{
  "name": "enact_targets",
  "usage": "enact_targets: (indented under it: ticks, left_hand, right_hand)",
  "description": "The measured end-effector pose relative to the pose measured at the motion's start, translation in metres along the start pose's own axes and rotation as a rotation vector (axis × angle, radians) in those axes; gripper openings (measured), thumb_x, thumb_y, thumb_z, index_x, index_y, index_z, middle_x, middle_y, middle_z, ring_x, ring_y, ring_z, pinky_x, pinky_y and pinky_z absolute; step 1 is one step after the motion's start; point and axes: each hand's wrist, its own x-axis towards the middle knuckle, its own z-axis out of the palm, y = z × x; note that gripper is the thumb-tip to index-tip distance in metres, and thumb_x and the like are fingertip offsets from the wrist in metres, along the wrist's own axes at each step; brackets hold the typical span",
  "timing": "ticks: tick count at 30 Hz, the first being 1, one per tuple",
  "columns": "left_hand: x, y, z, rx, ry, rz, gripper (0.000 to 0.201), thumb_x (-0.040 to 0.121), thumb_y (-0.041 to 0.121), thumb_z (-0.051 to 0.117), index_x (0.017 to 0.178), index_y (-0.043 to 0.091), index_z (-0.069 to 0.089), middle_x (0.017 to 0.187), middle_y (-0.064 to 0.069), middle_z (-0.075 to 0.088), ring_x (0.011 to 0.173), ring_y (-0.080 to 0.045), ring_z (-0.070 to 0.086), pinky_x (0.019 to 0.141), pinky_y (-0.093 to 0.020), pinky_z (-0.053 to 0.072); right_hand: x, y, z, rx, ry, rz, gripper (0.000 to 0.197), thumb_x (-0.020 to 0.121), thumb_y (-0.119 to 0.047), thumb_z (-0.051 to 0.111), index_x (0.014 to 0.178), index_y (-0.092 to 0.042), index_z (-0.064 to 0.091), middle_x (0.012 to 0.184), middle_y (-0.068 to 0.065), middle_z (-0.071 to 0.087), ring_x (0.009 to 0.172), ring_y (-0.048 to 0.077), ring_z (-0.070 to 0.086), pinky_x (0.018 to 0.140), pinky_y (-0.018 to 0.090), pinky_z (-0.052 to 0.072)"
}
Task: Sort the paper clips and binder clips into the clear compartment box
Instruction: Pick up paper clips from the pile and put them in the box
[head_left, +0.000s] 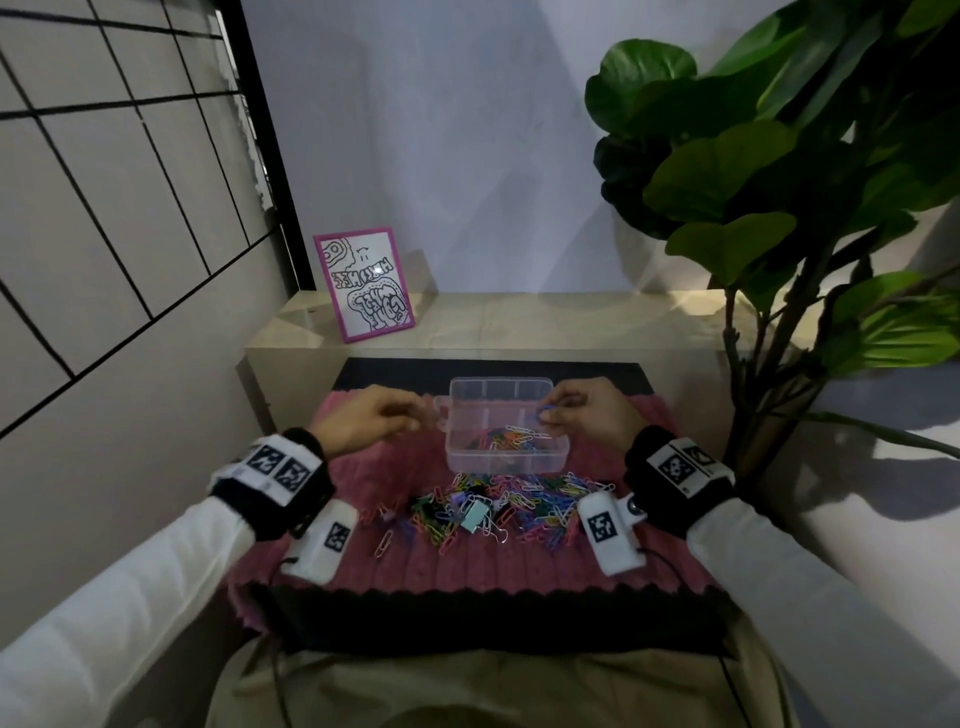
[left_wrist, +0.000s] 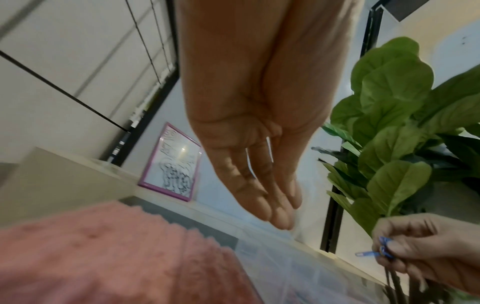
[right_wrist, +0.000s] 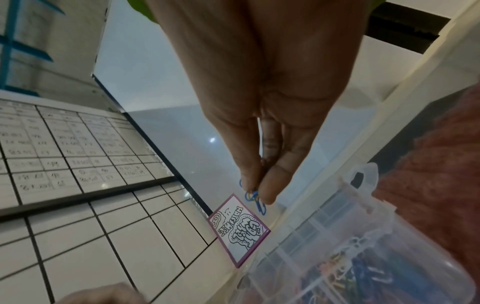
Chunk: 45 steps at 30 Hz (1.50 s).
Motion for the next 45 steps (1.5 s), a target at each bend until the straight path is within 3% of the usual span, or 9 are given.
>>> enact_targets:
  ticks: [3,8,14,17,21,24,28,38,45]
  left_hand:
    - [-0.038,-0.017,-0.017,-0.074,0.031,-0.065,0.025,0.089,0.004,0.053,0.090,0.027,0.063,0.071,0.027,0.069,0.061,0.008,0.060,0.055,-0.009,0.048]
    - [-0.082,-0.043,-0.017,-0.050,0.031,-0.178,0.024,0.089,0.004,0.054,0.084,0.025,0.064,0.066,0.022,0.069,0.056,0.006,0.059,0.053,-0.006,0.045]
    - [-0.090,-0.060,0.009,0.219,0.062,-0.176,0.028,0.086,0.008,0.059,0.114,0.015,0.060,0.106,0.006,0.064,0.085,0.005,0.058,0.089,-0.025,0.049]
    - [-0.080,-0.053,0.020,0.302,-0.019,-0.070,0.047,0.085,-0.002,0.054,0.127,0.018,0.051,0.116,0.008,0.052,0.098,0.002,0.050,0.084,-0.001,0.038]
    - [-0.055,-0.047,0.028,0.446,-0.226,-0.067,0.054,0.082,0.006,0.060,0.132,0.022,0.045,0.122,0.002,0.044,0.110,-0.010,0.042,0.093,-0.019,0.034]
    - [-0.040,-0.049,0.031,0.486,-0.292,-0.092,0.049,0.076,0.011,0.069,0.122,0.016,0.053,0.115,-0.009,0.050,0.097,-0.016,0.047,0.084,-0.027,0.041]
    - [-0.031,-0.049,0.028,0.447,-0.243,-0.081,0.029,0.074,0.023,0.073,0.099,0.011,0.064,0.090,0.001,0.059,0.069,-0.002,0.048,0.059,-0.005,0.033]
    - [-0.040,-0.063,0.015,-0.011,-0.097,-0.136,0.016,0.079,-0.004,0.064,0.087,0.009,0.067,0.067,0.007,0.067,0.055,0.004,0.063,0.057,-0.007,0.049]
    - [-0.043,-0.062,0.001,-0.075,-0.057,-0.111,0.015,0.077,0.004,0.069,0.082,0.019,0.068,0.061,0.015,0.070,0.060,0.004,0.063,0.065,-0.008,0.049]
  right_hand:
    - [0.011,-0.005,0.007,-0.120,-0.018,0.001,0.018,0.079,0.003,0.066,0.071,-0.013,0.064,0.076,0.017,0.067,0.070,0.024,0.065,0.075,0.032,0.057]
    - [0.023,-0.011,0.023,-0.452,-0.025,-0.002,0.011,0.080,0.000,0.063,0.089,-0.003,0.069,0.095,0.017,0.070,0.086,0.025,0.067,0.086,0.034,0.054]
    - [0.017,-0.011,0.037,-0.796,-0.118,-0.052,0.023,0.086,-0.003,0.056,0.107,-0.006,0.063,0.112,0.014,0.065,0.102,0.024,0.061,0.088,0.029,0.046]
    - [0.006,-0.021,0.042,-0.827,-0.163,-0.145,0.023,0.088,-0.006,0.055,0.110,-0.005,0.062,0.111,0.011,0.065,0.101,0.023,0.061,0.082,0.023,0.042]
    - [-0.009,-0.033,0.055,-0.791,-0.249,-0.312,0.019,0.088,-0.007,0.054,0.105,-0.008,0.064,0.108,0.007,0.067,0.095,0.018,0.061,0.079,0.018,0.042]
    - [-0.021,-0.039,0.074,-0.777,-0.364,-0.355,0.017,0.089,-0.010,0.055,0.103,-0.010,0.065,0.103,0.004,0.067,0.093,0.017,0.061,0.078,0.019,0.042]
    - [-0.031,-0.043,0.109,-0.796,-0.541,-0.439,0.018,0.088,-0.009,0.056,0.103,-0.008,0.066,0.102,0.008,0.067,0.090,0.016,0.061,0.073,0.018,0.036]
    - [-0.027,-0.029,0.160,-1.079,-0.585,-0.391,0.049,0.079,-0.022,0.067,0.120,-0.003,0.049,0.116,0.014,0.054,0.113,0.028,0.046,0.080,0.039,0.045]
    - [-0.027,-0.027,0.164,-1.093,-0.468,-0.449,0.029,0.096,-0.012,0.038,0.124,-0.007,0.047,0.105,0.020,0.060,0.098,0.036,0.059,0.074,0.043,0.046]
